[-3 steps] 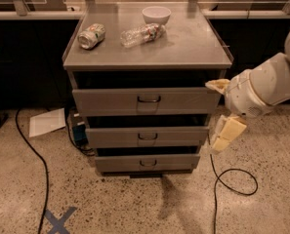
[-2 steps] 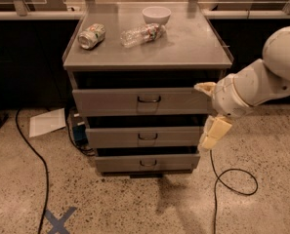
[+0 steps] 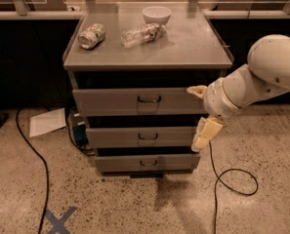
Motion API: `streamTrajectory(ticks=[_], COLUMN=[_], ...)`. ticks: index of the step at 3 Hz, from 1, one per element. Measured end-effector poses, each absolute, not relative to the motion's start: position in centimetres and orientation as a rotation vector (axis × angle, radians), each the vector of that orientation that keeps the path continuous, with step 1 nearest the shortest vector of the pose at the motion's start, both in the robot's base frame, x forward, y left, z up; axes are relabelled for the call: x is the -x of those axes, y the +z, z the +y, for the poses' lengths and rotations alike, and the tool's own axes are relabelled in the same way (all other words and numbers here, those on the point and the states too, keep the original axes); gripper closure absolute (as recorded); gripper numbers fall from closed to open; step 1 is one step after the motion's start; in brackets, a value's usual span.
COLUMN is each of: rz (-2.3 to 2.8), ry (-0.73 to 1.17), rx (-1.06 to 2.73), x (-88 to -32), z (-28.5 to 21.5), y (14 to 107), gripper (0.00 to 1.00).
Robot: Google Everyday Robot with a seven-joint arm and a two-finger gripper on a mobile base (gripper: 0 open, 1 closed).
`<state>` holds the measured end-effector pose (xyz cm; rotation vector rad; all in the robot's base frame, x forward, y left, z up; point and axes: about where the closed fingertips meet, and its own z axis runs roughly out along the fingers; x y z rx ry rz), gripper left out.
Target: Open top drawer
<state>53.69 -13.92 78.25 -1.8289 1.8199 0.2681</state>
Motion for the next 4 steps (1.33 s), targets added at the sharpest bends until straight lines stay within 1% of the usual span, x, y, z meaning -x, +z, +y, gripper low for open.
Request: streamTrajectory(ticks=[1, 3, 4], rz=[1.79, 1.686, 1.691], ry=[0.32, 0.413, 0.407], rx=[1.808, 1.804, 1.806], x=[-55.2, -60.5, -62.4], z=[-13.2, -10.2, -9.8], y=[76.7, 72.5, 70.8], gripper=[0.0, 0.0, 0.0])
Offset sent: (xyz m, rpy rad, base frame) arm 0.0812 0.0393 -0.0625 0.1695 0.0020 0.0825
